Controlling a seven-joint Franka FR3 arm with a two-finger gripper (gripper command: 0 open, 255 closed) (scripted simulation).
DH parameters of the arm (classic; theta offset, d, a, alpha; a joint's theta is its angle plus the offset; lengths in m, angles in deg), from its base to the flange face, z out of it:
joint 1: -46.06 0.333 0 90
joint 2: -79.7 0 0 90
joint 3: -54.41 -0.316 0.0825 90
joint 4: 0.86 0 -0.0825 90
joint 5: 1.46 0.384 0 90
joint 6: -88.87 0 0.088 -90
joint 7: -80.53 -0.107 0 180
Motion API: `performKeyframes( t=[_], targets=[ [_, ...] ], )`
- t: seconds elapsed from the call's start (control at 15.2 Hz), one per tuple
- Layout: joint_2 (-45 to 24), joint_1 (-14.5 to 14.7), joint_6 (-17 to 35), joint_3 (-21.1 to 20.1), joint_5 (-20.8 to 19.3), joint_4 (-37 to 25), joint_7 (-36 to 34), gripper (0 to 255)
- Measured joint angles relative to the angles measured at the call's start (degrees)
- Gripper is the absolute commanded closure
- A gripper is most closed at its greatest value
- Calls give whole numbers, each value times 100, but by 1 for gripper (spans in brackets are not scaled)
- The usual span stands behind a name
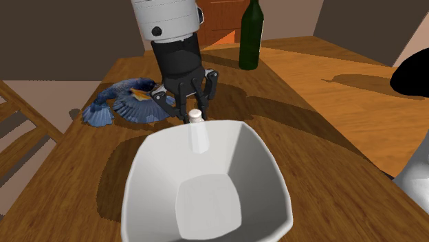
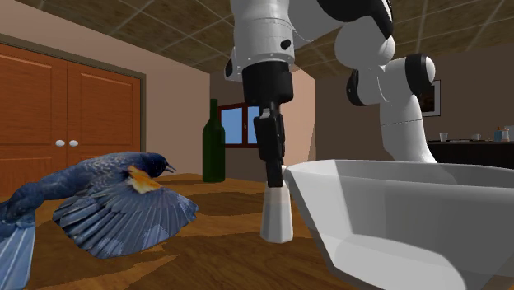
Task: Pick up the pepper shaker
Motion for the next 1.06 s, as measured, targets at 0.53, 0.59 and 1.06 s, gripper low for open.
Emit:
performKeyframes(
  t=[0.53, 0.59, 1.06],
  targets=[
    [-145, 63, -567, -21, -70, -675, -46, 255],
    [-189, 82, -669, -26, -93, -815, -60, 255],
    [-384, 194, -1251, -59, -196, -1566, -137, 255]
  ],
)
